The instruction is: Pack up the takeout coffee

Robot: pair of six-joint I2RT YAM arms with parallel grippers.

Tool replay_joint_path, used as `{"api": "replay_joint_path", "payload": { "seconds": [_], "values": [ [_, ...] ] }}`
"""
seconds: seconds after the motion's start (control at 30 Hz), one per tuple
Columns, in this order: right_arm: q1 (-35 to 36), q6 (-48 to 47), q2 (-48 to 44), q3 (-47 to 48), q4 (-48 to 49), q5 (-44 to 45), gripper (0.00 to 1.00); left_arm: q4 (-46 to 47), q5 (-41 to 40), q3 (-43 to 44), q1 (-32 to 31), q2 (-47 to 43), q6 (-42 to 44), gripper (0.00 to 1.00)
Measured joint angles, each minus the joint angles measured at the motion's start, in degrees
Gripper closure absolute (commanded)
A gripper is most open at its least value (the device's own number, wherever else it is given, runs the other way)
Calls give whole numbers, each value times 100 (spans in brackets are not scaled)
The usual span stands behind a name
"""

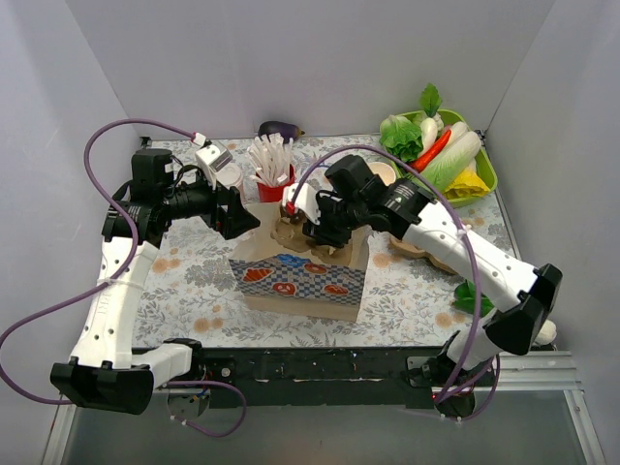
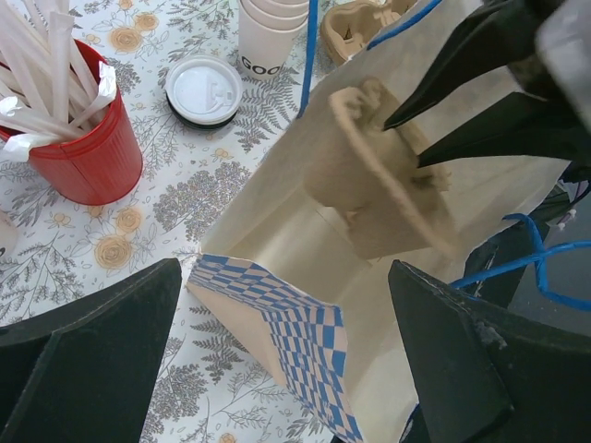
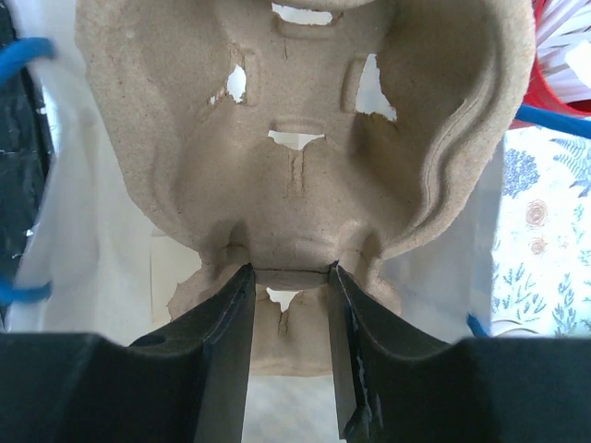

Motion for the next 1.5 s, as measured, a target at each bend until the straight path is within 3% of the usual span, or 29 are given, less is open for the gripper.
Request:
{"api": "replay_joint_path", "payload": {
  "seconds": [0.2,0.77,1.17,1.5],
  "values": [
    [7,-24,501,96,-179,133,99,0,20,0,0,0,-15,3],
    [212,-820,533,-415,-1478,573,99,83,-116,-127,0,-26,-11,3],
    [240,-442,763,-433,-1508,835,99,144,-129,-315,0,-223,15,3],
    [299,-365,848,-1060,-1493,1172,95,166,-129,-411,0,-345,17,3]
  ]
}}
